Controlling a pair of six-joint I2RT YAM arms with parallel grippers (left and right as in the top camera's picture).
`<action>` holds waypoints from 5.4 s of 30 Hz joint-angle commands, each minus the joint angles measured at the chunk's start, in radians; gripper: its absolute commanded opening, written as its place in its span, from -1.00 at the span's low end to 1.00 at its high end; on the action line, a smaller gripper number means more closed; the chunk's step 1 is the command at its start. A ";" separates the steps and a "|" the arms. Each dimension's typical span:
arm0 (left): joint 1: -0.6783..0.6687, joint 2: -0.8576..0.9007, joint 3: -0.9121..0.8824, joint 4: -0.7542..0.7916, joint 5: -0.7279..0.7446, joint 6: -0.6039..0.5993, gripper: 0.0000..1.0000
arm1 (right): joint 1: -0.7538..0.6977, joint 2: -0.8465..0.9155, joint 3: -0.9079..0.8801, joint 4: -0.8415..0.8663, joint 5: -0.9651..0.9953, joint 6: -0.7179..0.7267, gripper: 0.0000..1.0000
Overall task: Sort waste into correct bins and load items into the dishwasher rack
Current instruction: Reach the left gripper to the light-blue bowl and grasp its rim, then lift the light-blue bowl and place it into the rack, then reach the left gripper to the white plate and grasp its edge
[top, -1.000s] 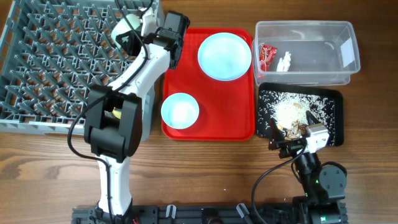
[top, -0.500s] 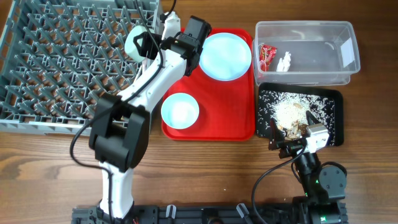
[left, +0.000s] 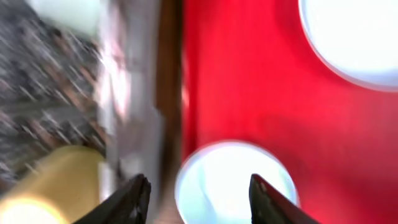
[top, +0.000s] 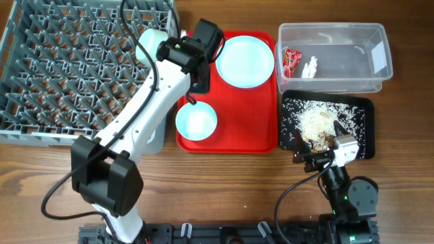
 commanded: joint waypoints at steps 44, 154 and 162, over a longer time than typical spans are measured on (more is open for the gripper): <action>0.012 0.007 -0.447 0.297 0.219 -0.122 -0.73 | -0.005 -0.011 -0.010 0.005 -0.008 -0.014 1.00; -0.053 0.032 -0.105 -0.023 -0.752 -0.280 0.57 | -0.005 -0.011 -0.010 0.005 -0.008 -0.014 1.00; -0.064 -0.012 -0.092 0.157 -0.203 -0.144 0.61 | -0.005 -0.011 -0.010 0.005 -0.008 -0.014 1.00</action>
